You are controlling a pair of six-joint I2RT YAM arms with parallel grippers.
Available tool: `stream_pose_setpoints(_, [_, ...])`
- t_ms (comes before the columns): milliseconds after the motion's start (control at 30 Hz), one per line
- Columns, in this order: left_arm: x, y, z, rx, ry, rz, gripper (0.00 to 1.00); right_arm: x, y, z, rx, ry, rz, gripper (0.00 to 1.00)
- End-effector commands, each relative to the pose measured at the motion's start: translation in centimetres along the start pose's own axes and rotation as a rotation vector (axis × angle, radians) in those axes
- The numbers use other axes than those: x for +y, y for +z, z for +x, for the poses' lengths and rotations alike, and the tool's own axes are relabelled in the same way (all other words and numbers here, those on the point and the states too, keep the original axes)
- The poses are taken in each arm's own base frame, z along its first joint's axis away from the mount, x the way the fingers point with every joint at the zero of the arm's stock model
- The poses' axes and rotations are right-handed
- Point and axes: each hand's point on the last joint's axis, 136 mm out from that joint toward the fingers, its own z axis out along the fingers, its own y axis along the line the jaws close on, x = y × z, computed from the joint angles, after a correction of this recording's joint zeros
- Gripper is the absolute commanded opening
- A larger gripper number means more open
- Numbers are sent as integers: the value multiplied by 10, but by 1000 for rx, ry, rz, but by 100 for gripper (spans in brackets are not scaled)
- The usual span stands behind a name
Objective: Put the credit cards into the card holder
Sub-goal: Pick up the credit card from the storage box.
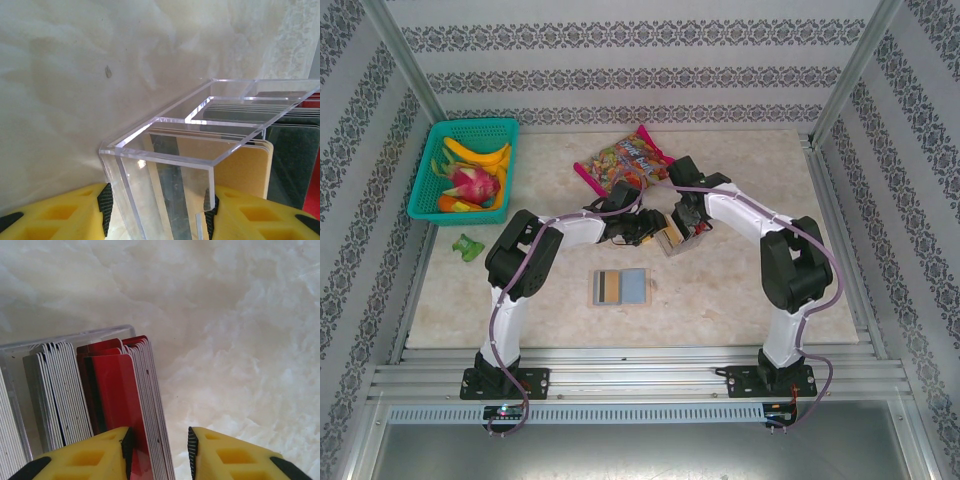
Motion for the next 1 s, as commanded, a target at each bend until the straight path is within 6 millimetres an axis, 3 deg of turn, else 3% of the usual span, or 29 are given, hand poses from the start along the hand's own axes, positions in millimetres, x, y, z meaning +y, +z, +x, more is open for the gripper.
stream_pose_setpoints(0, [7,8,6,15,-14,-13,54,-11,-10,-3,-25,1,44,34])
stream_pose_setpoints(633, [5,7,6,17,-13,-12,53,3,-16,-5,-31,12,-54,4])
stream_pose_setpoints(967, [3,6,5,13,-12,-10,52,27,-17,-1,2,21,-193,5])
